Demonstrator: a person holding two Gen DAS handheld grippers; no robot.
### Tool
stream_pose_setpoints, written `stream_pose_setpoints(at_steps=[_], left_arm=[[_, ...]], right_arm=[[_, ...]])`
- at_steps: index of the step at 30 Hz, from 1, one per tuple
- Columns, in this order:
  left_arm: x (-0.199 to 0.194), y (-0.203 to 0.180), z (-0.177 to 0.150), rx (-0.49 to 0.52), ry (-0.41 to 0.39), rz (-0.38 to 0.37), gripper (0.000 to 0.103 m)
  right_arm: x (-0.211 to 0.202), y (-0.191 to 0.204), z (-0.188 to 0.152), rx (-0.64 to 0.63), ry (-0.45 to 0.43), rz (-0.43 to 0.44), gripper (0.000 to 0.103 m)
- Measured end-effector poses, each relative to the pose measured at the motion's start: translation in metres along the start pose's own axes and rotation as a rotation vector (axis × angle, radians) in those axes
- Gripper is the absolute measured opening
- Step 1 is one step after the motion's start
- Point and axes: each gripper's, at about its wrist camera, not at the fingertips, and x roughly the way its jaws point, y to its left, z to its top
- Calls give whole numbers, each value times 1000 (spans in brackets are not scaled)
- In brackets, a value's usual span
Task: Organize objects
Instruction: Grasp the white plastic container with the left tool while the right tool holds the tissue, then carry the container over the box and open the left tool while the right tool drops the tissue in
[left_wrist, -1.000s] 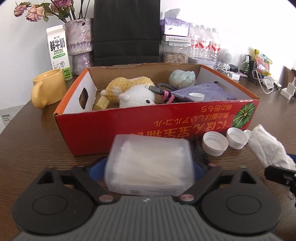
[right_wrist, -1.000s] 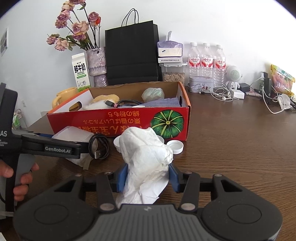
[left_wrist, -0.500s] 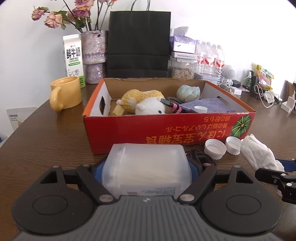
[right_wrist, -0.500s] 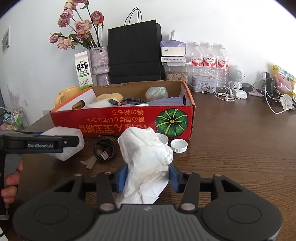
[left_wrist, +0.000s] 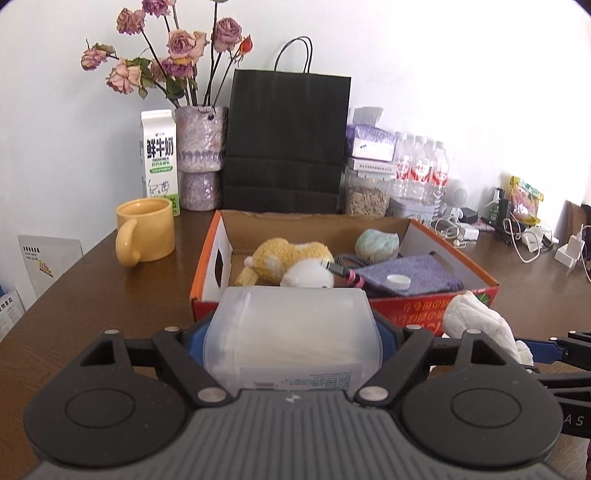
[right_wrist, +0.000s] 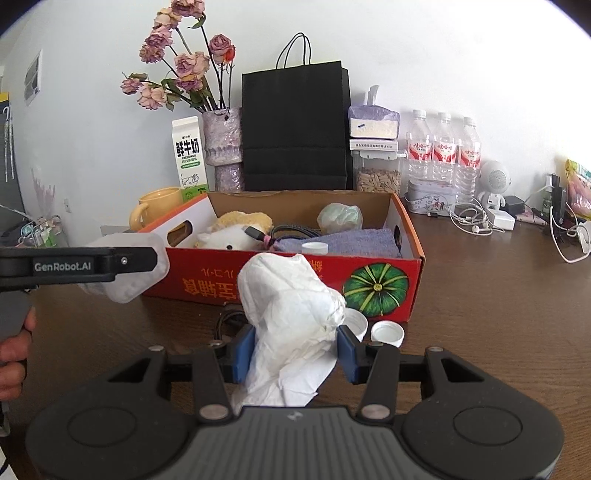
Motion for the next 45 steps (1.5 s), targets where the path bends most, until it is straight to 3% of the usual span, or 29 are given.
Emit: stream_pose_setpoints(at_steps=[11, 23, 34, 45], left_arm=[[15, -6, 33, 5, -80, -11, 83], [65, -12, 66, 9, -115, -2, 83], [123, -2, 71, 11, -45, -14, 83], [137, -3, 69, 62, -46, -27, 84]], right_arm=[[20, 4, 41, -39, -74, 22, 46], [69, -18, 93, -38, -116, 34, 46], [121, -54, 110, -7, -76, 68, 46], [142, -55, 102, -34, -13, 97, 47]])
